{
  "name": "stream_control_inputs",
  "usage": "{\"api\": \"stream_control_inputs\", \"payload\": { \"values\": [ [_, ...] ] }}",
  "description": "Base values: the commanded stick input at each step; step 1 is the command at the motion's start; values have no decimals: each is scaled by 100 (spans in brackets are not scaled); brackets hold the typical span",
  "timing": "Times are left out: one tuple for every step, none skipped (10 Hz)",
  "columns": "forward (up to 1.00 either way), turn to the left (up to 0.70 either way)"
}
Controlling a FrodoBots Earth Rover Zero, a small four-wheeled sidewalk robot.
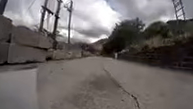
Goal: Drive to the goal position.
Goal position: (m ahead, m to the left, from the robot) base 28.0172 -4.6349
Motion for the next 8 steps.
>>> {"api": "stream_control_inputs", "payload": {
  "values": [
    [100,0],
    [100,0],
    [100,0],
    [100,0],
    [100,0],
    [100,0],
    [100,0],
    [100,0]
  ]
}}
